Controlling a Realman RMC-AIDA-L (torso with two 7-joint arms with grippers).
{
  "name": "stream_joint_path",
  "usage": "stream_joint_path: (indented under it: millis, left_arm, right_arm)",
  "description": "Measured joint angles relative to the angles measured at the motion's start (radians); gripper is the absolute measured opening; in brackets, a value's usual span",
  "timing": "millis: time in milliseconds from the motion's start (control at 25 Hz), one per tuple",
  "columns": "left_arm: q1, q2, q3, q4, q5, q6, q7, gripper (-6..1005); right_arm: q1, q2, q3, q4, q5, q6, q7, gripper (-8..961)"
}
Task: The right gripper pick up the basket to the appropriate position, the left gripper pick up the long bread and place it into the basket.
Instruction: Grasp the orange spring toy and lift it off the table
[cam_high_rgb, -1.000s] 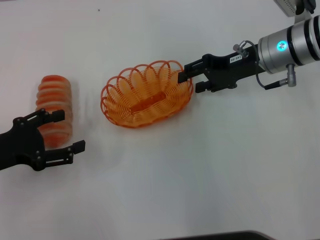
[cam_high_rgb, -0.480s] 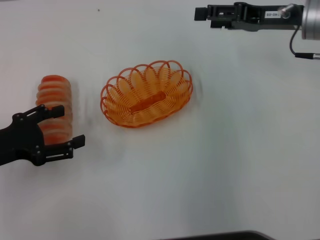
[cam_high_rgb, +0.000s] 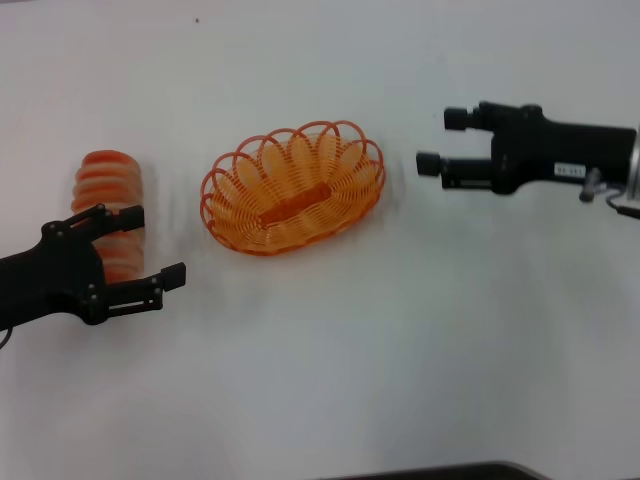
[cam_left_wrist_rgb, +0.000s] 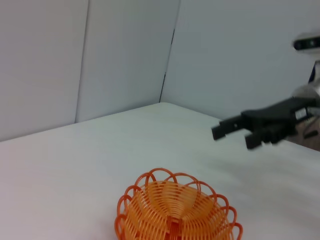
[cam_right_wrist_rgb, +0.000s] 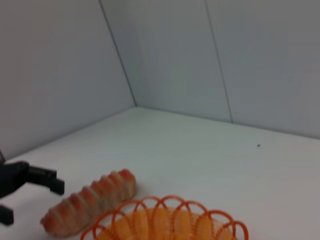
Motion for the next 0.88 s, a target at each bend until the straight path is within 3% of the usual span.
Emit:
stream_joint_path:
  millis: [280, 680, 880]
  left_arm:
    - [-0.002, 0.001, 0.000, -0.016, 0.002, 0.000, -0.006, 945]
    - [0.008, -0.001, -0.002, -0.018, 0.000, -0.010, -0.015, 941]
    - [-0.018, 0.002, -0.071, -0.005, -0.001, -0.016, -0.192, 939]
  right_arm:
    - [-0.051, 0.001, 0.002, 0.006, -0.056, -0.022, -0.170, 865]
    - [-0.054, 0.003, -0.008, 0.022, -0.095, -0.007, -0.221, 866]
    - [-0.054, 0.003, -0.006, 0.035, -0.104, 0.001, -0.235, 866]
